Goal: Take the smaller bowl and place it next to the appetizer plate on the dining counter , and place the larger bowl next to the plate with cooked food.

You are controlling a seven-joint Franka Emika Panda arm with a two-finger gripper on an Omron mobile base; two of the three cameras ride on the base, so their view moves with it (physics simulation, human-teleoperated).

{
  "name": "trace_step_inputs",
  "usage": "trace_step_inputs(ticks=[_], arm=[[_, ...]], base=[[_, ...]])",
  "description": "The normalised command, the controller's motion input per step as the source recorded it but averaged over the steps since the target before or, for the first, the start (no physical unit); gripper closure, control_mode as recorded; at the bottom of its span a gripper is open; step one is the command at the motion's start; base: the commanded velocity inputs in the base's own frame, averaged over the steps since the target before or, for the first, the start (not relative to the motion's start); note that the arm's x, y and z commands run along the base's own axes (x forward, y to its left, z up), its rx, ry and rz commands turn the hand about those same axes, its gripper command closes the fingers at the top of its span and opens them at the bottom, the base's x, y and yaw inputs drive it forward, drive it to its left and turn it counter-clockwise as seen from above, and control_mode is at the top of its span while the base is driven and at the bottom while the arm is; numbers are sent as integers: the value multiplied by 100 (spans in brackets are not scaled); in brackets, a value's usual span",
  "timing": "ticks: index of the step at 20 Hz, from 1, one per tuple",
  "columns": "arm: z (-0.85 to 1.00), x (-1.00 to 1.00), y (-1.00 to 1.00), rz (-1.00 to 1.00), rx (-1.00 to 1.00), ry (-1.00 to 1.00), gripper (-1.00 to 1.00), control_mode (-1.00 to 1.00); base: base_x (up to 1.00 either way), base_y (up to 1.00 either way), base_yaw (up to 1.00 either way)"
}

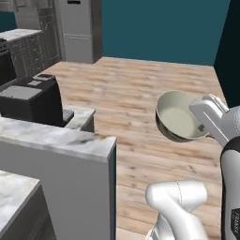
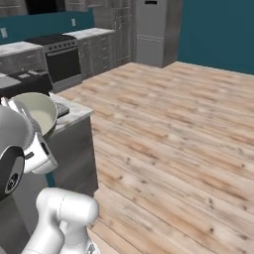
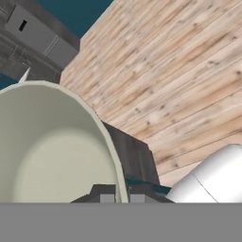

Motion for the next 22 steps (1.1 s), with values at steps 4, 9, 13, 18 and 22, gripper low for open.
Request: trace_step_inputs(ticks=[4,9,13,18,22], arm=[[0,0,0,0,0,0,100,100],[0,0,0,0,0,0,100,100],[0,0,0,0,0,0,100,100],[0,0,0,0,0,0,100,100],[0,0,0,0,0,0,100,100]], base=[[-100,95,-28],[-100,88,-27],[-100,73,-29],[-100,56,-30],[-100,58,-30]])
